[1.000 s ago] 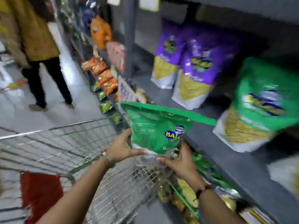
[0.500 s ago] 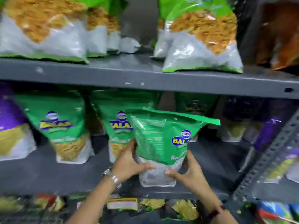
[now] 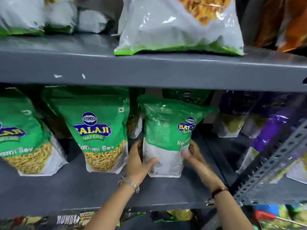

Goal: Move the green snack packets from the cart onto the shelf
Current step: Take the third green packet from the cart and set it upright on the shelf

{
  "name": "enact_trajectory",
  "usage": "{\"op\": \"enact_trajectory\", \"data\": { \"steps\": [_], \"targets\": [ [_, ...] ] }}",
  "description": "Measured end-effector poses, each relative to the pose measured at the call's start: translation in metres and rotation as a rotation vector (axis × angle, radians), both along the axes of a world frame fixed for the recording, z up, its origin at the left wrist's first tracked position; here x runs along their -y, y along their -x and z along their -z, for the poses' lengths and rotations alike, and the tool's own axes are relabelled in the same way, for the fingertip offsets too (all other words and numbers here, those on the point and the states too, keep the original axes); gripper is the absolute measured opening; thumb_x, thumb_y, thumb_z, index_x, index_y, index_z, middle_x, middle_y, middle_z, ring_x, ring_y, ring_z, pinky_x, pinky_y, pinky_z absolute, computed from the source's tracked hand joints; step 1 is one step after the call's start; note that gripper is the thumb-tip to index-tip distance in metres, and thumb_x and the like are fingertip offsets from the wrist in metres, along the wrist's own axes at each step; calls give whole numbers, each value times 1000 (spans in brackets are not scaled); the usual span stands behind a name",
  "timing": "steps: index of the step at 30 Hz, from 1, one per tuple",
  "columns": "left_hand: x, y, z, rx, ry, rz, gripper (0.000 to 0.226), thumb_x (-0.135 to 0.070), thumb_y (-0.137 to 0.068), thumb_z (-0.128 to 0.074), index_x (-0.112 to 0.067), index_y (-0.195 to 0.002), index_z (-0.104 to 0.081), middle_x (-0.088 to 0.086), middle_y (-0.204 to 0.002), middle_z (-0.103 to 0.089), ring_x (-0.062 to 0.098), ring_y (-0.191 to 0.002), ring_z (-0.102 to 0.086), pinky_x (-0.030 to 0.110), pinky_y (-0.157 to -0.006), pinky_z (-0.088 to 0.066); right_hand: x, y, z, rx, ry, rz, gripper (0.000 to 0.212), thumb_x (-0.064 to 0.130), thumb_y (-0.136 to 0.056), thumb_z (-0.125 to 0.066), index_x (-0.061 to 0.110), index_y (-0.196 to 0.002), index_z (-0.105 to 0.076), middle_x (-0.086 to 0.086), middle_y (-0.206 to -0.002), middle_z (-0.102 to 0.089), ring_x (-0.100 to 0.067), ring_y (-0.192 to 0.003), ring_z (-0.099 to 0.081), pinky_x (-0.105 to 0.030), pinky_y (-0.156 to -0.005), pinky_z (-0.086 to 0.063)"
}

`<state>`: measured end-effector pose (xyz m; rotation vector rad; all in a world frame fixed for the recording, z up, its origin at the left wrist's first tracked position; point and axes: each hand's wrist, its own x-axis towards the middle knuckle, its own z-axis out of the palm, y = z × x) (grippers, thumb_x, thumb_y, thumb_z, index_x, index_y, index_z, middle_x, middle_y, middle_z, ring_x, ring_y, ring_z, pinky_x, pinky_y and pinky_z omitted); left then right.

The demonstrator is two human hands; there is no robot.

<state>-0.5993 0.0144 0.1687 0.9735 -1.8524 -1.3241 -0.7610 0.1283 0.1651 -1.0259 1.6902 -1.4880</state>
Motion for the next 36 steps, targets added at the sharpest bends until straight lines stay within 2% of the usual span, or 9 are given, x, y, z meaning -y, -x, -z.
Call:
{"op": "enact_trajectory", "data": {
  "steps": [5,9,13,15,18,25,28,33,36],
  "targets": [
    [-35,4,26,-65,41,-123,64,-56,-49,-65,-27,-101,-41,-6,-105,-44,31,-107,-49,53,-89,-49,2,-5,10,191,18,10,54,66,-76,-25,38,-113,-51,13,-132,-50,0,-119,-48,-32,-109,-32],
    [-27,18,22,-65,-6,82,111,-65,-39,-74,-24,-131,-27,1,-133,-38,19,-128,-33,44,-110,-31,-11,-14,29,182,119,113,81,87,-56,-40,24,-102,-62,13,-107,-68,-1,-104,-60,-13,-89,-48],
    [-16,21,16,-106,-75,242,136,-63,-19,-80,-31,-131,-10,-2,-138,-22,13,-131,-27,23,-106,-28,-24,-14,39,76,147,263,53,70,-66,-51,23,-76,-71,7,-79,-76,-4,-76,-65,-19,-77,-50],
    [-18,22,14,-56,31,192,114,-70,-16,-74,-43,-112,-20,-3,-124,-26,17,-126,-30,29,-107,-30,-23,-12,36,32,124,261,29,46,-70,-62,30,-94,-64,3,-101,-70,-1,-91,-61,-25,-83,-48],
    [-17,22,14,30,98,138,100,-61,-22,-70,-41,-108,-24,-6,-109,-28,22,-122,-31,30,-105,-29,-17,-16,32,23,87,86,64,30,-71,-64,27,-129,-37,-5,-135,-49,-13,-122,-49,-26,-97,-47],
    [-1,2,7,-100,-89,280,84,-34,-69,-71,-17,-134,-20,10,-141,-35,18,-131,-33,23,-104,-34,-20,-42,43,-36,208,293,37,11,-71,-67,33,-98,-54,11,-99,-65,3,-85,-63,-10,-75,-50],
    [-8,-5,15,-102,-67,230,82,-51,-57,-66,-38,-125,-23,-2,-142,-34,13,-133,-30,35,-110,-30,-21,-44,44,-77,186,420,36,5,-73,-70,35,-88,-57,23,-85,-70,5,-82,-62,-19,-81,-48],
    [-12,0,22,-13,28,177,123,-67,-34,-71,-17,-135,-21,2,-140,-35,13,-129,-32,31,-106,-31,-13,-18,24,-104,-39,162,91,10,-77,-68,27,-141,-6,18,-142,-14,-1,-131,-16,-22,-105,-19],
    [-8,3,21,13,25,197,131,-69,-26,-70,-13,-133,-21,-5,-129,-36,9,-123,-35,22,-96,-30,-4,-14,22,-106,-65,53,90,11,-77,-68,26,-141,-8,10,-149,-18,-4,-135,-18,-26,-110,-22]
  ]
}}
